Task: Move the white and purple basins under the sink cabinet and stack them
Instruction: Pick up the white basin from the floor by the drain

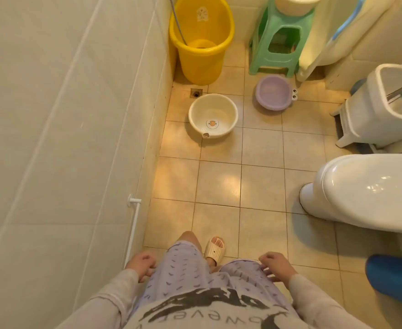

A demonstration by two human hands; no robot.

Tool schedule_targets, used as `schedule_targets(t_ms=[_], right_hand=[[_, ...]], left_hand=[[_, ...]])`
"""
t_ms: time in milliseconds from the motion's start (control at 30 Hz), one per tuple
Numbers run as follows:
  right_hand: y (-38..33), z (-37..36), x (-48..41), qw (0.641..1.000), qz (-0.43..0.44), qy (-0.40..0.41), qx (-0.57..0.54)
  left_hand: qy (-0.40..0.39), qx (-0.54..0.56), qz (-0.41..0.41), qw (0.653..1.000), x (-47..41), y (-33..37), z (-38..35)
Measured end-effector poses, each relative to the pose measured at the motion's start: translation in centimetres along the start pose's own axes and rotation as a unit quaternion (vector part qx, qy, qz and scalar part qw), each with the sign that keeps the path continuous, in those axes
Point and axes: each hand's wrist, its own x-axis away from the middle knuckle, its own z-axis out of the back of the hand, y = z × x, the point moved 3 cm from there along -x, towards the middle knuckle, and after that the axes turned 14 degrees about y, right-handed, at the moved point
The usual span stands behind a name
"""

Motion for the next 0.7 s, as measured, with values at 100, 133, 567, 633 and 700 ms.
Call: schedule_targets(t_ms=[100, 133, 567, 633, 700], right_hand=[[-4.0, 0.7, -1.3, 0.999, 0.040, -0.002, -0.032], [-5.8, 1.1, -1.3, 0.998, 0.054, 0.001, -0.040], [-17.2, 1.3, -6.4, 0.998, 0.040, 0.010, -0.053], [-18.2, 1.7, -7.3, 0.998, 0.016, 0.018, -0.055], [-19.0, 2.3, -8.1, 0.997, -0.013, 0.032, -0.070]], left_hand=[[0.023, -0.041, -0.016, 0.999, -0.6, -0.5, 0.1], [0.021, -0.055, -0.017, 0.998, -0.5, -0.5, 0.2], [0.024, -0.005, 0.036, 0.999, -8.2, 9.7, 4.6], [0.020, -0.003, 0.012, 1.000, -9.5, 14.4, 6.1], [0.013, 0.016, -0.005, 1.000, -10.4, 19.2, 7.6]])
